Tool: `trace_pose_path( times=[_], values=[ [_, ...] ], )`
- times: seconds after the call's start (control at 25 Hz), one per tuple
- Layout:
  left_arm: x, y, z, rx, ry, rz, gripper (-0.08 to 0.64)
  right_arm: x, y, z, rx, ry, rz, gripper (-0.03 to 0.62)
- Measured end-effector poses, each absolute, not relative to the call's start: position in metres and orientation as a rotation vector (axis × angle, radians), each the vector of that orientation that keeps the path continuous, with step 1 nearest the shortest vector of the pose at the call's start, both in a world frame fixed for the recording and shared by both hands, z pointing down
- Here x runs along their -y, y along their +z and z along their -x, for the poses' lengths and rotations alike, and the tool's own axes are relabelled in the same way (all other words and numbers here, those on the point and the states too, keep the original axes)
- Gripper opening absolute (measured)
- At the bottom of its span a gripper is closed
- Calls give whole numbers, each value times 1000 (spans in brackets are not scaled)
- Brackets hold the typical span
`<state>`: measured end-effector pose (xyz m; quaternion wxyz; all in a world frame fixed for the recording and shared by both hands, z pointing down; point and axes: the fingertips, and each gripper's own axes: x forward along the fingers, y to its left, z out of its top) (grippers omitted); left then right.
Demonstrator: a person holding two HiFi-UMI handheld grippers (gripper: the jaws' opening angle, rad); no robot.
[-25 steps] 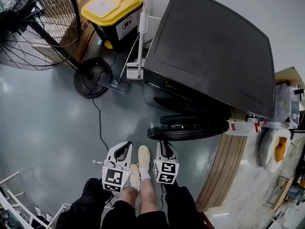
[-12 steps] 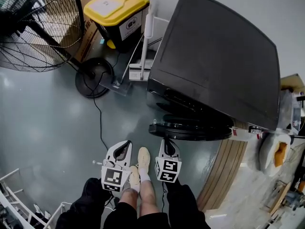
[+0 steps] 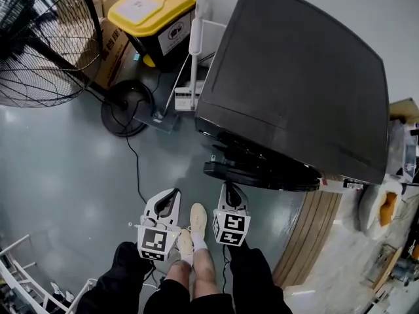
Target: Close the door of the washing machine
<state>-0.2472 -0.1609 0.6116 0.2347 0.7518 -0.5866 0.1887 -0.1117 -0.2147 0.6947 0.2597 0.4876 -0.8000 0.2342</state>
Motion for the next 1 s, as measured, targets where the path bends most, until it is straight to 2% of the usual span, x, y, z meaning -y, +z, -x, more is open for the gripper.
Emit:
trace_pose_path(
  times=[0.4, 1.0],
  values=[
    [190, 616, 254, 1638, 525, -2049, 23, 267, 695, 113, 2177, 655, -1364, 15],
    [186, 618, 252, 1640, 536, -2038, 23, 270, 695, 118, 2196, 621, -1332, 15]
  ],
)
